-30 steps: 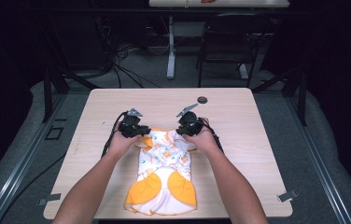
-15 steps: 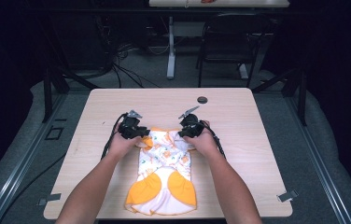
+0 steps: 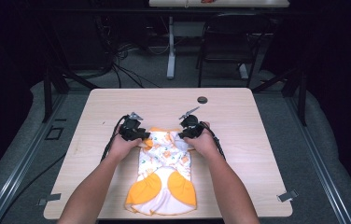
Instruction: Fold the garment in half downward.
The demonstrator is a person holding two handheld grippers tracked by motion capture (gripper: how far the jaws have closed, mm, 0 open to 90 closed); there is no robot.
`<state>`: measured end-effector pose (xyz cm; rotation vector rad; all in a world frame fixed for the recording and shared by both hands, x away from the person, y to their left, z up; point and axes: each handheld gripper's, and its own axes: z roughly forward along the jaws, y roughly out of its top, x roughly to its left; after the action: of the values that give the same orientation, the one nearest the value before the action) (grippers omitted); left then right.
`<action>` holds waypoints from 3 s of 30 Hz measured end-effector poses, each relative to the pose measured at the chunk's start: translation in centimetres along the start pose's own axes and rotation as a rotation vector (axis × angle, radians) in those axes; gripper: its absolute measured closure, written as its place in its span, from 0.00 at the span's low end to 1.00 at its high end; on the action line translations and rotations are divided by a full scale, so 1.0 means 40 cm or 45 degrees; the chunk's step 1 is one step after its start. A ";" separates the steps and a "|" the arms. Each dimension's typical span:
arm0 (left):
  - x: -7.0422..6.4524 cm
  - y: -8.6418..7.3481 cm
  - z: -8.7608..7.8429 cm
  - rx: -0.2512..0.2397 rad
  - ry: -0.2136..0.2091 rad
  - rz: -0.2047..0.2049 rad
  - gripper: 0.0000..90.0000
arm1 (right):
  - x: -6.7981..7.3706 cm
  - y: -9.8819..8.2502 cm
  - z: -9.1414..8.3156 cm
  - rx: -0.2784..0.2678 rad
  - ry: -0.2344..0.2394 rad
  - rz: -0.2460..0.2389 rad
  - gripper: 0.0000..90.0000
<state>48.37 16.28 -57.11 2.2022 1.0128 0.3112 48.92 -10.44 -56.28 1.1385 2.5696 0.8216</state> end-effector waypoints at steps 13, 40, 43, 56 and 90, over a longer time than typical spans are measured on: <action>0.004 -0.005 0.003 0.005 -0.021 -0.033 0.73 | -0.005 -0.001 0.003 -0.007 0.028 0.055 0.73; -0.007 -0.003 0.006 0.012 -0.034 -0.039 0.98 | 0.013 0.002 0.001 0.006 0.038 0.012 0.95; -0.008 -0.001 0.005 0.018 -0.028 -0.039 0.98 | 0.018 0.002 0.002 -0.007 0.023 0.015 0.95; -0.016 0.015 -0.017 0.009 -0.021 -0.013 0.98 | 0.014 0.015 -0.030 -0.008 0.027 -0.026 0.97; -0.029 0.103 -0.164 -0.174 0.016 0.070 0.98 | 0.035 0.082 -0.212 -0.193 -0.040 -0.201 0.97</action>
<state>46.88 16.71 -49.42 2.1096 0.9115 0.4074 46.58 -11.05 -47.41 0.8861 2.4847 0.9335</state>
